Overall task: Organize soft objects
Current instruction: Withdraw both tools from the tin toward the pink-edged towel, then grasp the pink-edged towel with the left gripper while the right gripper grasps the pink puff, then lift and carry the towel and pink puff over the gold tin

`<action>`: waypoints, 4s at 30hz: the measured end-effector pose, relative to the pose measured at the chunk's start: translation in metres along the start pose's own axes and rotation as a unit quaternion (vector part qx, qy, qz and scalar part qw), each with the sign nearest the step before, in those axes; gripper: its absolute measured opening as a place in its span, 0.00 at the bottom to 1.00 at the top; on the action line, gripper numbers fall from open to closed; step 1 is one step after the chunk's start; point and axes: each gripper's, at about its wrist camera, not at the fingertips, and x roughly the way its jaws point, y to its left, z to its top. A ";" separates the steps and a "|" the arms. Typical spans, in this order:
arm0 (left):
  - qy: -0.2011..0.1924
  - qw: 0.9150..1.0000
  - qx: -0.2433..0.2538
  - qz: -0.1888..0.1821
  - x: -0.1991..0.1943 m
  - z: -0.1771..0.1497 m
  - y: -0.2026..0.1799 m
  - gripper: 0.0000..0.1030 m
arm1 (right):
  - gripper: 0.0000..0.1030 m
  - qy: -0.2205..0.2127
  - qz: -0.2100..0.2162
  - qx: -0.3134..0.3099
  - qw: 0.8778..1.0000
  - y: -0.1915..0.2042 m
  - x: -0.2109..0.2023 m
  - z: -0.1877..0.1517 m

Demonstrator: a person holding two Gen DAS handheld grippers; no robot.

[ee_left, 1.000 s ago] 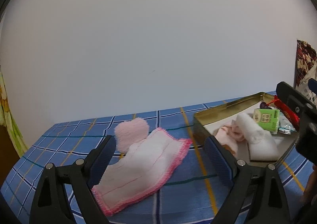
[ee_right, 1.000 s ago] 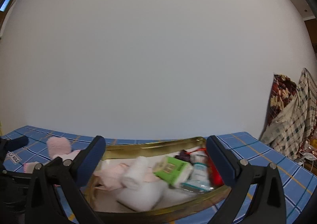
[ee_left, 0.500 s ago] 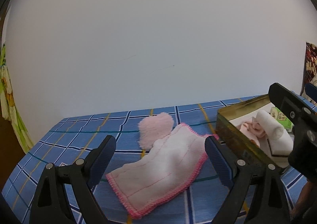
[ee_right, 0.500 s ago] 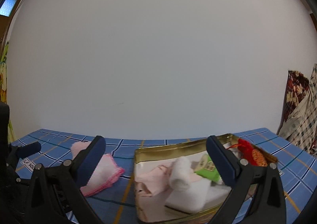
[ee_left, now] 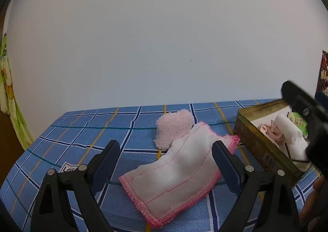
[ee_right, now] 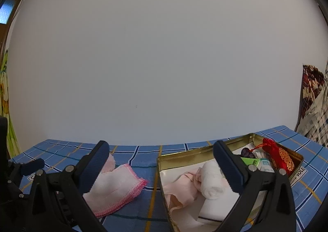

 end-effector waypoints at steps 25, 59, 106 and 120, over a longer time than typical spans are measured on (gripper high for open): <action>0.195 0.968 0.070 -0.140 0.088 -0.010 -0.023 0.47 | 1.00 0.033 0.014 0.032 0.999 -0.024 0.013 -0.003; 0.000 0.989 -0.146 -0.033 0.024 0.031 0.105 0.19 | 0.99 0.205 0.130 -0.016 0.970 0.047 0.100 -0.014; 0.008 0.993 -0.115 0.038 0.040 0.023 0.114 0.19 | 0.21 0.146 0.216 -0.031 0.965 0.036 0.069 -0.005; -0.004 0.994 -0.095 0.057 0.041 0.023 0.106 0.19 | 0.21 0.111 0.185 -0.040 0.976 0.028 0.052 0.004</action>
